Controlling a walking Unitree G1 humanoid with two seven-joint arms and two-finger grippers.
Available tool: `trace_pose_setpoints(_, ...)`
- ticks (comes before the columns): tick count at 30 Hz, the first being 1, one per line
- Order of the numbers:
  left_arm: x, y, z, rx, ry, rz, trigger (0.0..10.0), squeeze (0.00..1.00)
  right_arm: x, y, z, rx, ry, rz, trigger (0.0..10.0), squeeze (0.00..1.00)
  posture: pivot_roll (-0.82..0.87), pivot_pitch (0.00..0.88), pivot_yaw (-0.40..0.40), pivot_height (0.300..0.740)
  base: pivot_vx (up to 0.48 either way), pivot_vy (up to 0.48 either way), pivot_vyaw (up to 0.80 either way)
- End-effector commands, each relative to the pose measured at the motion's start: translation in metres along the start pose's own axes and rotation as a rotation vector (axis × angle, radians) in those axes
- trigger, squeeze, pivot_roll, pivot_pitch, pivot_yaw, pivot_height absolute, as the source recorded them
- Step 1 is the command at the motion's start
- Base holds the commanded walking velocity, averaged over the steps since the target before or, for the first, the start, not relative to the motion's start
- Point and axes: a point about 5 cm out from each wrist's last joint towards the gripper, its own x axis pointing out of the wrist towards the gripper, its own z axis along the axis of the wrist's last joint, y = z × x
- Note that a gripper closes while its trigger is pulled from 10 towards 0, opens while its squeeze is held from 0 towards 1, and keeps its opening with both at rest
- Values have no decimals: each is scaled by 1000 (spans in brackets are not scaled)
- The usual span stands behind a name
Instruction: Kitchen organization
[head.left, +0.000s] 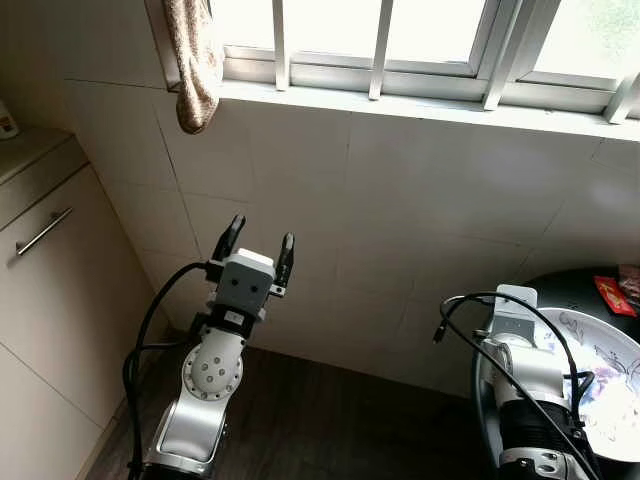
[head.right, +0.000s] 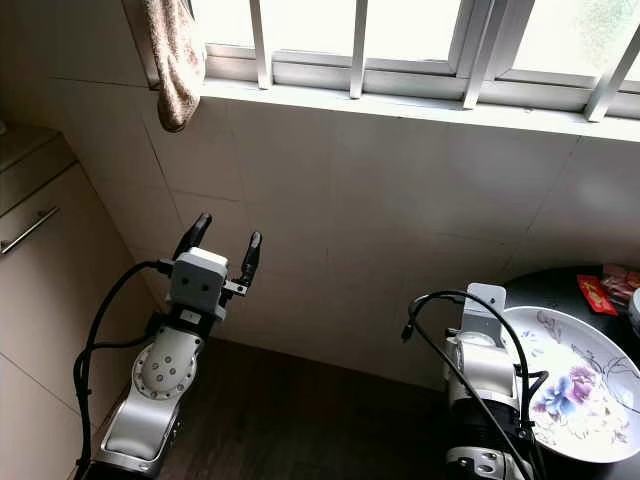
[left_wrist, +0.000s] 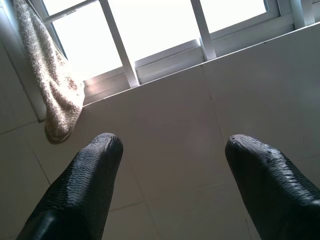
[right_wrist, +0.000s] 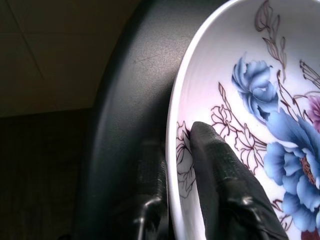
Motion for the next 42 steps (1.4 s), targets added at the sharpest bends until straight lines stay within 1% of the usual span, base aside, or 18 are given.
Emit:
trace_pose_setpoints(1, -1, -2, -2, 3, 15, -7, 10000, 0, 1, 1, -2, 2, 27, 17, 0, 0, 84, 0, -63, 740, 0, 0, 0)
trace_pose_setpoints(6, -1, -3, -2, 3, 16, -7, 10000, 0, 1, 0, -2, -8, 17, 10, 0, 0, 85, 0, -63, 740, 0, 0, 0)
trace_pose_setpoints(7, -1, -3, -2, 3, 18, -6, 10000, 0, 0, 1, 0, -24, -7, 2, 0, 0, 86, 0, -63, 740, 0, 0, 0)
trace_pose_setpoints(12, -1, -2, -3, 3, 20, -4, 10000, 0, -3, 3, 4, -45, -45, -3, 0, 0, 87, 0, -63, 740, 0, 0, 0)
trace_pose_setpoints(14, -1, -2, -3, 4, 21, -5, 10000, 0, -8, 6, 11, -75, -105, -3, 0, 0, 87, 0, -61, 740, 0, 0, 0)
trace_pose_setpoints(15, -1, -2, -3, 4, 21, -5, 10000, 0, -8, 6, 11, -75, -105, -3, 0, 0, 87, 0, -61, 740, 0, 0, 0)
trace_pose_setpoints(16, -1, -2, -3, 5, 22, -5, 10000, 0, -15, 11, 20, -119, -184, 9, 0, 0, 87, 0, -61, 740, 0, 0, 0)
trace_pose_setpoints(17, -1, -2, -3, 5, 23, -4, 10000, 0, -19, 14, 23, -134, -211, 19, 0, 0, 87, 0, -61, 740, 0, 0, 0)
trace_pose_setpoints(18, -1, -2, -3, 5, 23, -4, 10000, 0, -19, 14, 23, -134, -211, 19, 0, 0, 87, 0, -61, 740, 0, 0, 0)
trace_pose_setpoints(21, -1, -2, -3, 6, 23, -3, 10000, 0, -26, 18, 28, -148, -262, 32, 0, 0, 88, 0, -61, 740, 0, 0, 0)
trace_pose_setpoints(42, -1, -2, -3, 6, 24, -3, 10000, 0, -28, 18, 27, -158, -276, 38, 0, 0, 88, 0, -61, 740, 0, 0, 0)
